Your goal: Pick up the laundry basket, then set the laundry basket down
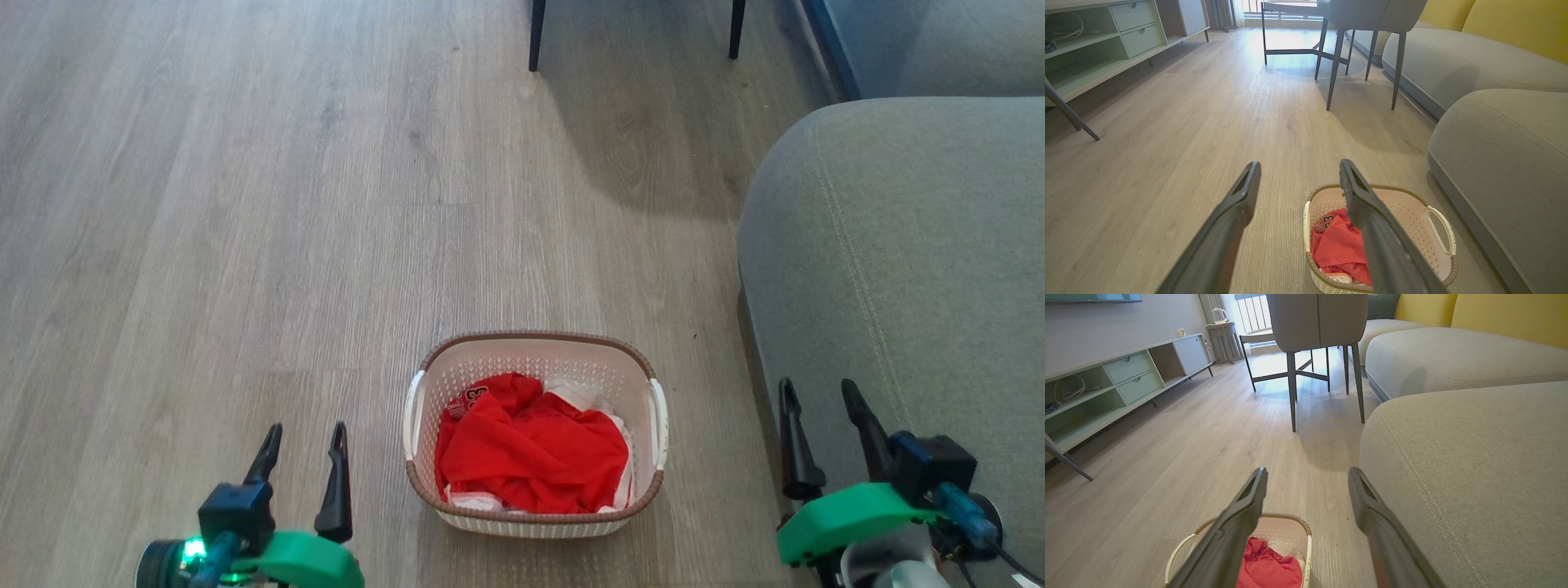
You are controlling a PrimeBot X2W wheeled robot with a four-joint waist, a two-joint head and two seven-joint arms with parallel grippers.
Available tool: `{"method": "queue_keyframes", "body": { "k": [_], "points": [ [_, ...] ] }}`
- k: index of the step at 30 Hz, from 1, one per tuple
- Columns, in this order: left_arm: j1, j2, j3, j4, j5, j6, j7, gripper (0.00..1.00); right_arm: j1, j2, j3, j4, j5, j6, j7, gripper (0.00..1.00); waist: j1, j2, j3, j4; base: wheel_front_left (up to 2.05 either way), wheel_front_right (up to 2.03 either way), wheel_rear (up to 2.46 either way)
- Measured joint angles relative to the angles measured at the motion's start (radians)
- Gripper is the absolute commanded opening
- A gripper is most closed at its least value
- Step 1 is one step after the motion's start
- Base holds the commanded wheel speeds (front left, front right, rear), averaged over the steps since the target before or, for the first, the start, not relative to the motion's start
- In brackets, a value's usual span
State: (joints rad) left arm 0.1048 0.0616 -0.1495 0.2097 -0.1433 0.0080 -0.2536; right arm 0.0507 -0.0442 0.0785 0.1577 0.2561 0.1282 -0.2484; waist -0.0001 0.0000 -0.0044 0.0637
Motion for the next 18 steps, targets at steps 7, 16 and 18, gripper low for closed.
{"method": "queue_keyframes", "body": {
  "k": [7, 16, 18],
  "points": [
    [0.01, -0.001, -0.003, 0.057, 0.008, 0.001, 0.005, 0.0, 0.007, 0.002, 0.006, 0.062, 0.0, 0.0, 0.002, 0.0, 0.0, 0.0, -0.003, 0.0, 0.0, 0.0, 0.0],
    [0.037, -0.002, 0.0, 0.094, -0.075, -0.006, 0.025, 0.0, 0.035, 0.002, 0.008, 0.098, 0.08, 0.0, 0.016, 0.0, 0.0, 0.0, -0.003, -0.004, 0.0, 0.0, 0.0],
    [0.037, -0.002, 0.001, 0.094, -0.099, -0.008, 0.031, 0.0, 0.035, 0.002, 0.007, 0.098, 0.102, 0.0, 0.024, 0.0, 0.0, 0.0, -0.002, -0.005, 0.0, 0.0, 0.0]
  ]
}}
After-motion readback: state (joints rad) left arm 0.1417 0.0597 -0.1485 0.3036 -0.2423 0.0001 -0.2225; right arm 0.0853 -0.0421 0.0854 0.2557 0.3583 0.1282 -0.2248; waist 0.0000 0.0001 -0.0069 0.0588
